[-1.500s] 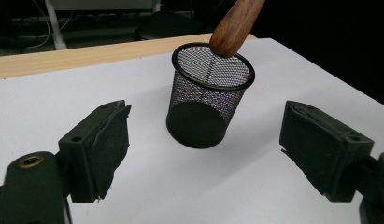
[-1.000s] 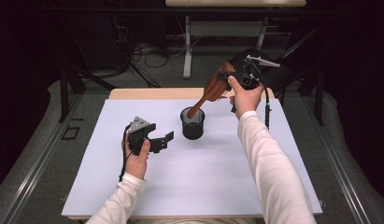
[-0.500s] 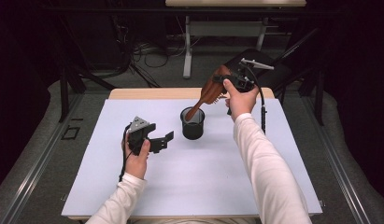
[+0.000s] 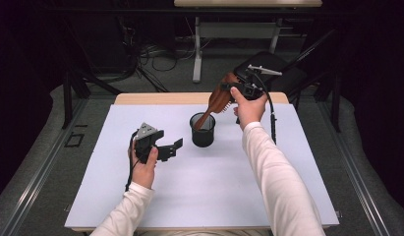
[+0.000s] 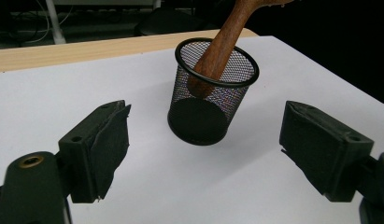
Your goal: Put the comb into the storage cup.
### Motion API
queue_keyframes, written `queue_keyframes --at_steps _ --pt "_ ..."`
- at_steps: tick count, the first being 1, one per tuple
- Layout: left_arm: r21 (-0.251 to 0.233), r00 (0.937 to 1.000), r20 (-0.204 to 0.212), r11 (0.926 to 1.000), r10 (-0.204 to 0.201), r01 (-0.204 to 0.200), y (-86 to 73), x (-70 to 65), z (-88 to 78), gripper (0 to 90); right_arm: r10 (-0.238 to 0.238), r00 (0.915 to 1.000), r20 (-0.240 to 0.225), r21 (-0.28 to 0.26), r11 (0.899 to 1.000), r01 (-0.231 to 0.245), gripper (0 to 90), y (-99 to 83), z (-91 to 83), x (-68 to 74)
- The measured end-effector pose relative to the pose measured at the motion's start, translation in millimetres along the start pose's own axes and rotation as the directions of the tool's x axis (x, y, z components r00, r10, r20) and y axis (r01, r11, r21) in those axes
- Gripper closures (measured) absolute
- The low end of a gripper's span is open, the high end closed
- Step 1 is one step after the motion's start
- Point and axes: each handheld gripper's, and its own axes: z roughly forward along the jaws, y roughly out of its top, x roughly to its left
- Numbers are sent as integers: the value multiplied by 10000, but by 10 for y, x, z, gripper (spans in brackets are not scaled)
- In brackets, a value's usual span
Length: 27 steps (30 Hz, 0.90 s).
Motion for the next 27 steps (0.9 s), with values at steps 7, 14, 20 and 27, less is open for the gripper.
queue_keyframes --at_steps 7,14,20,27 --pt "34 10000 3 10000 44 -44 -3 0 5 158 -8 10000 80 140 9999 6 486 -45 49 -13" --pt "42 10000 4 10000 29 -29 -3 3 7 158 -107 9999 102 194 9998 105 485 -81 89 -22" --pt "24 10000 2 10000 -1 1 -3 3 6 158 -180 9997 171 287 9994 175 485 -121 131 -41" --pt "36 10000 -22 10000 -13 13 -4 7 5 158 -215 9995 225 333 9992 207 485 -145 146 -41"
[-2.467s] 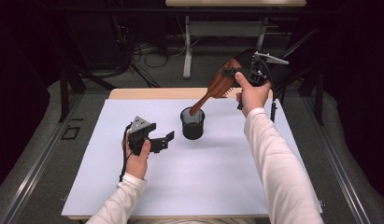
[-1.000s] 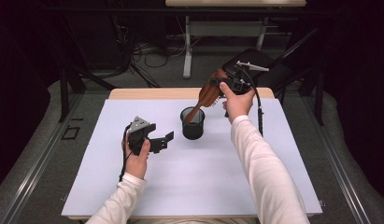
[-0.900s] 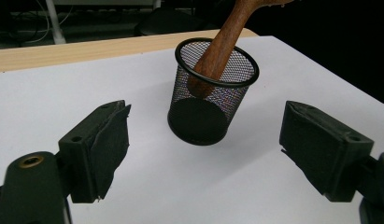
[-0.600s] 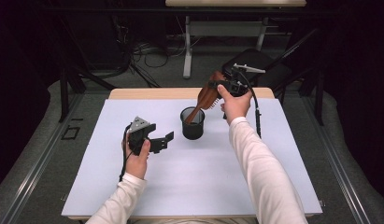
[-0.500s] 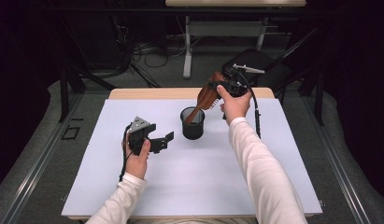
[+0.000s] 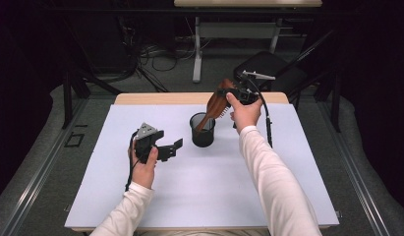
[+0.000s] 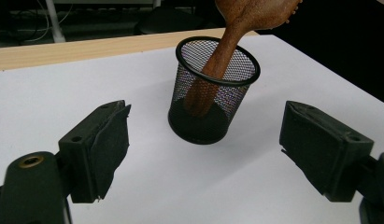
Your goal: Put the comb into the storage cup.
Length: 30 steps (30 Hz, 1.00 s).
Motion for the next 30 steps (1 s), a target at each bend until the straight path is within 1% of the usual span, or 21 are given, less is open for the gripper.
queue_keyframes --at_steps 7,13,23,26,30 --pt "29 10000 15 10000 -30 30 -5 1 6 158 -149 9999 57 4 9999 149 485 -16 10 16" --pt "7 10000 18 10000 -49 49 -6 7 6 158 -159 9998 96 31 9999 159 485 -38 35 15" --pt "30 10000 18 10000 -36 36 -8 10 8 158 -146 9997 194 78 9999 144 485 -81 67 -25" --pt "54 10000 19 10000 -35 35 -9 9 11 158 -200 9996 178 54 9998 199 484 -90 75 -37" --pt "74 10000 17 10000 -19 19 -10 11 13 158 -151 9997 194 16 9999 151 484 -103 77 -49"
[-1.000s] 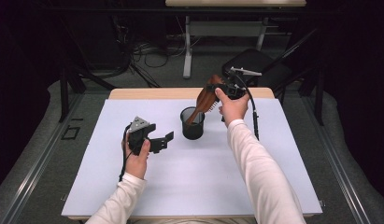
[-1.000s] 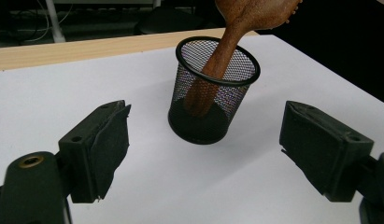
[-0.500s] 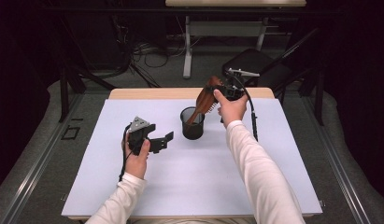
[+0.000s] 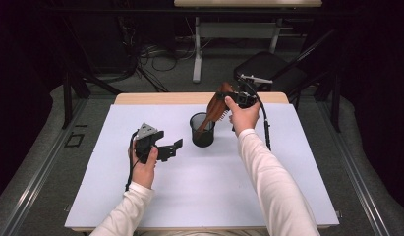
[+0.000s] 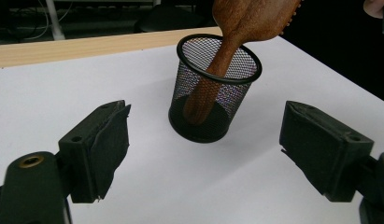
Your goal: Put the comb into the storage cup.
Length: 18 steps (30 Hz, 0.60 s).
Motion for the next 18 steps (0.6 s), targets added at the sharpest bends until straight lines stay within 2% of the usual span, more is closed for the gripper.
queue_keyframes --at_steps 18 --pt "8 10000 -1 10000 -5 5 -2 1 2 158 -33 9999 115 -44 10000 33 484 -72 35 -19"
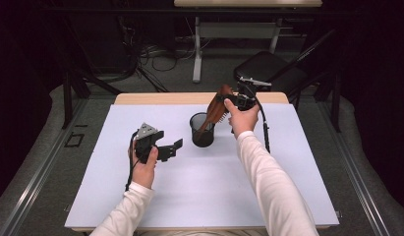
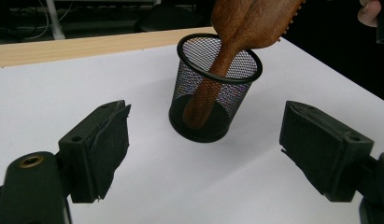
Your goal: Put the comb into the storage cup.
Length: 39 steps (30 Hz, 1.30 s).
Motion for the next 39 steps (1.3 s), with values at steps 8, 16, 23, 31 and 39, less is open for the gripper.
queue_keyframes --at_steps 8,16,23,31,39 --pt "7 10000 1 10000 -14 14 -1 -1 2 158 31 10000 42 -78 10000 -31 483 -17 4 20" --pt "-4 10000 -10 10000 -40 40 -1 5 1 158 -13 9999 140 -145 9999 15 484 -41 3 48" --pt "1 10000 -13 10000 -34 34 -2 3 6 158 5 9997 237 -283 9996 2 483 -67 -2 66" --pt "12 10000 -11 10000 -24 24 -3 5 8 158 -8 9994 359 -285 9996 18 483 -71 -9 88" --pt "20 10000 -15 10000 -15 15 -3 4 10 158 -56 9995 297 -379 9993 67 482 -86 -12 91"
